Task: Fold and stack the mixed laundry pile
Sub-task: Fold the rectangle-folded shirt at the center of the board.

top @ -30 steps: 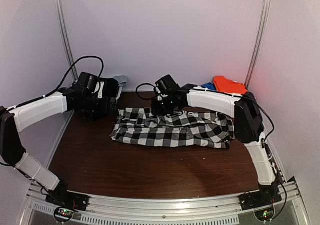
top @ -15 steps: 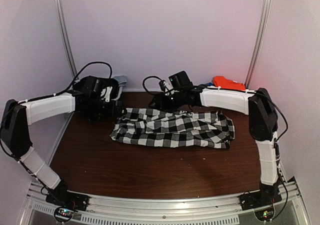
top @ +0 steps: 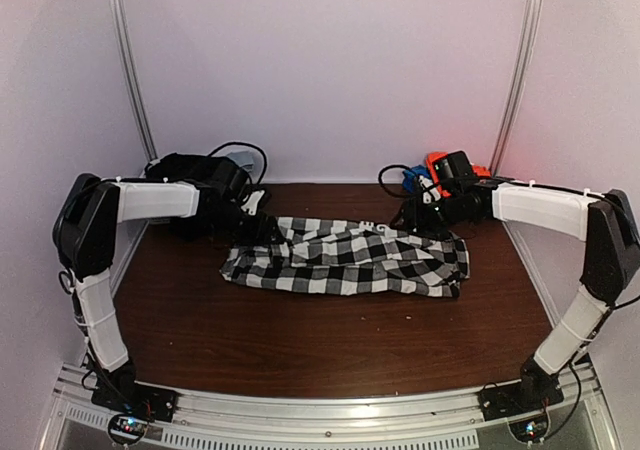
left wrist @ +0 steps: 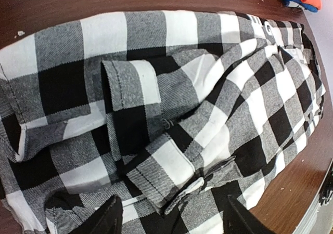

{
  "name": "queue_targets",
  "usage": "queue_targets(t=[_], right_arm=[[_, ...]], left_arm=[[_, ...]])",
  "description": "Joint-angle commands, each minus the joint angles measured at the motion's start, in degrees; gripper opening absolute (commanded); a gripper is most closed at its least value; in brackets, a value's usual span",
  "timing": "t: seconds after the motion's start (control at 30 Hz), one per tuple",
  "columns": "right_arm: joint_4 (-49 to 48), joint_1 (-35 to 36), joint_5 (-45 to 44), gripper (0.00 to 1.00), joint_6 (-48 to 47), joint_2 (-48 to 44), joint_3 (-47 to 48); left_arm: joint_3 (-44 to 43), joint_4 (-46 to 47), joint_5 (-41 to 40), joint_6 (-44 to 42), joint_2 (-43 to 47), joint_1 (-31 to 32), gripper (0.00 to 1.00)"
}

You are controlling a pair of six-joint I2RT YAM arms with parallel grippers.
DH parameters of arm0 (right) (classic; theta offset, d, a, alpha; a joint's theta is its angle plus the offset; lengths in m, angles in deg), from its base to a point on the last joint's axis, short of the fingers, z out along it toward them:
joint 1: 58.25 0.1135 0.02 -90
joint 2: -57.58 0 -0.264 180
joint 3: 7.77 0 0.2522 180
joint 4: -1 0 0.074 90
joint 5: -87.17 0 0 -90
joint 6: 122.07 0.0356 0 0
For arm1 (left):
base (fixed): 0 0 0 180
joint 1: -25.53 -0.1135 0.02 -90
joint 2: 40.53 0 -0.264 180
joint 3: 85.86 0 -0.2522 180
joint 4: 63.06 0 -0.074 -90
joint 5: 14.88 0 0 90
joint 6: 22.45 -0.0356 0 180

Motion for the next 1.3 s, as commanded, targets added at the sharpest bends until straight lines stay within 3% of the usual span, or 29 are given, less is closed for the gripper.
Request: queue_targets(t=[0.0,0.37,0.63,0.87,1.07,1.27], right_arm=[[4.2,-4.7,-1.0,0.55,-2.7,-5.5,-5.1],[6.4,-6.6,-1.2,0.56,-3.5,-7.6,-7.5],[8.3,-7.1,-1.1,0.56,-5.0,-7.5,-6.7],[8.9,-7.2,-1.1,0.56,-5.5,-7.4,-7.0],[7.8,-7.1,0.9,0.56,-4.0,-7.7,-8.0],[6.3,-6.6,1.6,0.56,-2.7,-7.6,-9.5]], left_arm=[[0.5,0.3,2.7,3.9,-1.5,-0.2,0.65],[-1.0,2.3,7.5,6.5,-6.7,0.0,0.5],[-2.5,0.2,10.3,6.3,-3.9,0.0,0.0],[-3.3,-6.2,10.8,2.9,0.2,-0.2,0.0],[1.1,-6.3,9.2,2.7,1.5,-2.8,0.0],[-0.4,-6.5,7.9,1.8,-1.1,-2.9,0.0]])
